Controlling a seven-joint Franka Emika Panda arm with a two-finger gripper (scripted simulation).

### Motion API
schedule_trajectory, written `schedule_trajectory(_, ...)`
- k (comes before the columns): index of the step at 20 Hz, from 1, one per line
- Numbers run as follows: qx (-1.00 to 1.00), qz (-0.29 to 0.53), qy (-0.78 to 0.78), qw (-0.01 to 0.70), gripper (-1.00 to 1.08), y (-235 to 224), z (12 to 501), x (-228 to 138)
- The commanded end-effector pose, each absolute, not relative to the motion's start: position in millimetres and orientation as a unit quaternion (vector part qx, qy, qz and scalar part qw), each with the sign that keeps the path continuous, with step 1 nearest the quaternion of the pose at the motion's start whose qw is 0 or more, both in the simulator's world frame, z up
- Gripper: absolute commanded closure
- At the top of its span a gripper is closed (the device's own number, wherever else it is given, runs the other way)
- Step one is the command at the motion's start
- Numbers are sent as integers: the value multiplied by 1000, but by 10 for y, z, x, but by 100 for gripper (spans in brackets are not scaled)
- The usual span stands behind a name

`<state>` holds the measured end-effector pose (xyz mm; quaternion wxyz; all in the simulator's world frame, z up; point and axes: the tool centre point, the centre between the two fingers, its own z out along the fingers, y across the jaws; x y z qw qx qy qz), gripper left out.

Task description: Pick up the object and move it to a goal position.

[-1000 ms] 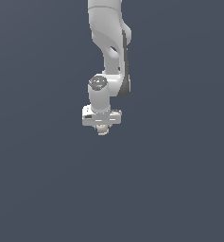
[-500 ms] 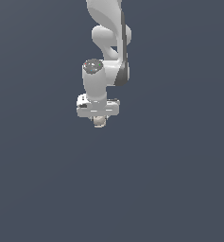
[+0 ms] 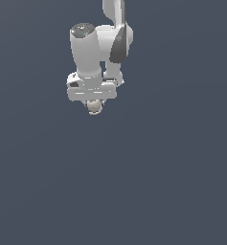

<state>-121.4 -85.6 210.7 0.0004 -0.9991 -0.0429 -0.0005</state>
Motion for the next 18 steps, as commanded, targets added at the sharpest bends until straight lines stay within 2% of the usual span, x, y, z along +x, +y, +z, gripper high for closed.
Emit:
schedule_trajectory(1,-999,0,-43,1,108,-913,2365,-1260)
schedule_trajectory(11,-999,0,-43,1,108,-1135,3341,-1394)
schedule_trajectory(18,-999,0,-43,0,108,-1246,3820,-1442)
